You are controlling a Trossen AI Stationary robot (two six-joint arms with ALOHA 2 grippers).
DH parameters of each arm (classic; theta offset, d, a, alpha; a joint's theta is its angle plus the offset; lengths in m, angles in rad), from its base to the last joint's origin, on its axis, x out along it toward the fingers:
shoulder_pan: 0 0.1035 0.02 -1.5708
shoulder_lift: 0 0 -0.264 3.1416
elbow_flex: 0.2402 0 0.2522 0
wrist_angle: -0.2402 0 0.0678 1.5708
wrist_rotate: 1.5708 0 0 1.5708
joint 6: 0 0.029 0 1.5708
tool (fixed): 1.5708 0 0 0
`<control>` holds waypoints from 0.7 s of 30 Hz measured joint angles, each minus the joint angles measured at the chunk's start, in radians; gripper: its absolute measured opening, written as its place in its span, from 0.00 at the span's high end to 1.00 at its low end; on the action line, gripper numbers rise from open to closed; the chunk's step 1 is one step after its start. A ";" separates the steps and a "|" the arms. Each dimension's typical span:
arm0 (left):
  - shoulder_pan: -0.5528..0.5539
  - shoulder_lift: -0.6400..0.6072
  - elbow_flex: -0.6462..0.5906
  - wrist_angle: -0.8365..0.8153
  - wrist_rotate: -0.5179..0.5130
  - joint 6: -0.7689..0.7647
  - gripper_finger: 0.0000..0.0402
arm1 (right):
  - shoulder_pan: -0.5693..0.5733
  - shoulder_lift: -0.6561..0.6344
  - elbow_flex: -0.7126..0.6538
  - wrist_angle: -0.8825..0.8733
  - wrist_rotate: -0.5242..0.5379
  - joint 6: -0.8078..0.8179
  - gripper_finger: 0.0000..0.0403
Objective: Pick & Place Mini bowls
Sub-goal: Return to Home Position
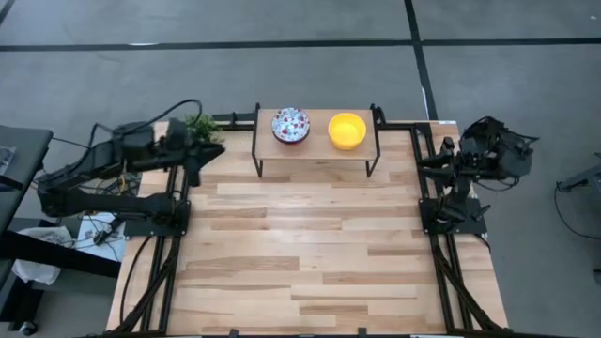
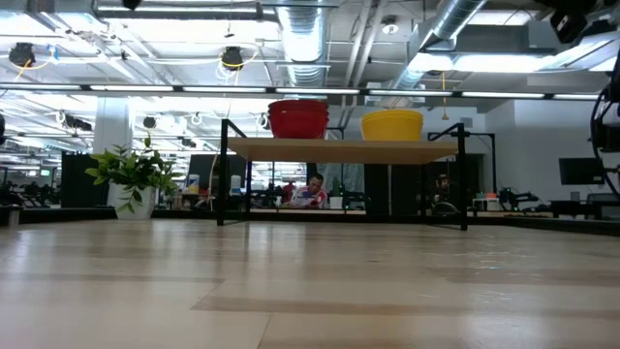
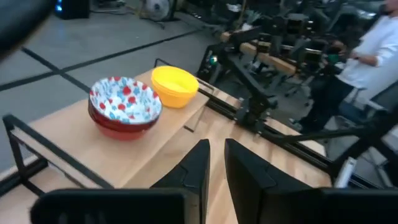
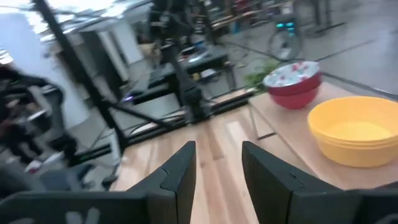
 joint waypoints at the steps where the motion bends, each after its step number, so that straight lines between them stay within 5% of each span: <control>1: -0.010 -0.027 -0.022 -0.001 0.003 -0.005 0.88 | 0.000 -0.007 0.000 0.000 -0.013 -0.023 0.71; 8: -0.095 -0.204 -0.210 0.103 0.018 0.022 0.88 | -0.005 -0.006 -0.053 0.038 0.078 -0.071 0.71; 21: -0.230 -0.378 -0.578 0.445 0.021 0.100 0.88 | -0.004 -0.016 -0.293 0.272 0.078 -0.071 0.71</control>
